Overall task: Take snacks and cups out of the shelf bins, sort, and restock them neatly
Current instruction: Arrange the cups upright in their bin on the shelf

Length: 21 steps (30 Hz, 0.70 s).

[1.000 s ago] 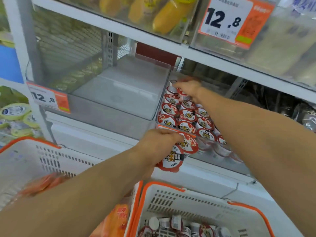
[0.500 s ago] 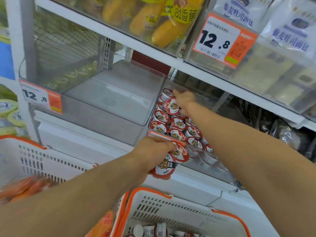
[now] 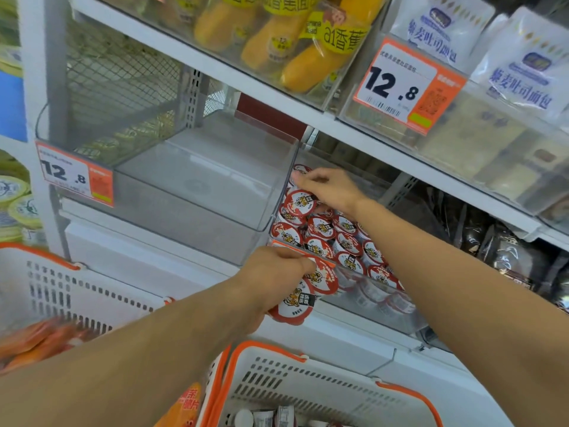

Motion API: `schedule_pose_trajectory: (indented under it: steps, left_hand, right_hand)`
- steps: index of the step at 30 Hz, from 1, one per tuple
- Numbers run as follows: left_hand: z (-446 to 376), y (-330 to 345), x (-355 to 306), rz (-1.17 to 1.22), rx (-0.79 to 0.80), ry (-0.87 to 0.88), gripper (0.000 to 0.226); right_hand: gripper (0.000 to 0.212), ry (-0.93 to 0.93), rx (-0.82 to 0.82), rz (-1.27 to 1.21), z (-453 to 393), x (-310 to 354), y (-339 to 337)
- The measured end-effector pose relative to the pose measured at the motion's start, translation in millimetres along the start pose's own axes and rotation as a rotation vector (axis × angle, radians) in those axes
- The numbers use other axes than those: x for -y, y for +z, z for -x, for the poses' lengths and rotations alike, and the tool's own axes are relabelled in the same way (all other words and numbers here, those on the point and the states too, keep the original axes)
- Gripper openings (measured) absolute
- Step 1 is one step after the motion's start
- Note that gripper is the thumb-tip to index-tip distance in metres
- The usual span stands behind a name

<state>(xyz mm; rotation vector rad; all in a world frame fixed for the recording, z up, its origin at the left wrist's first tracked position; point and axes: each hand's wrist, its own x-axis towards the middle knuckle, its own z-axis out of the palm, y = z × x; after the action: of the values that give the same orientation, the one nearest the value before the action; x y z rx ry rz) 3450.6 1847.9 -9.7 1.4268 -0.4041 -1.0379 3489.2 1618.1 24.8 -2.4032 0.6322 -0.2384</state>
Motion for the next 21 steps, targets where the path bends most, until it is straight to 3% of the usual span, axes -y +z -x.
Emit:
schedule_pose_trajectory:
  steps: [2, 4, 7, 11, 13, 17, 21]
  left_hand:
    - [1.3, -1.3, -1.3, 0.0, 0.006, 0.009, 0.005]
    - [1.7, -2.9, -2.6, 0.005, 0.0, 0.017, 0.006]
    - [1.6, -4.0, -3.7, 0.026, -0.026, 0.034, 0.007]
    - [1.9, -0.8, -5.0, 0.008, -0.03, 0.052, 0.003]
    - [1.9, -0.1, -5.6, 0.01, -0.033, 0.057, 0.005]
    - [-0.6, -2.9, -4.9, 0.015, -0.08, 0.06, 0.011]
    - [-5.0, -2.1, -2.4, 0.043, -0.164, 0.077, 0.012]
  right_hand:
    - [0.049, -0.022, 0.137, -0.048, 3.5, -1.5, -5.8]
    - [0.039, -0.037, 0.152, -0.072, 5.2, -6.4, -7.8]
    - [0.016, 0.068, 0.013, -0.208, 1.4, -8.6, -2.1]
    - [0.006, 0.214, -0.157, -0.296, -8.4, -5.7, 0.9]
    - [0.02, 0.272, -0.118, -0.304, -7.6, -2.7, 0.5]
    - [0.06, 0.276, 0.133, -0.24, -2.6, -3.5, -1.7]
    - [0.059, 0.34, 0.045, -0.523, -9.5, -8.4, 1.8]
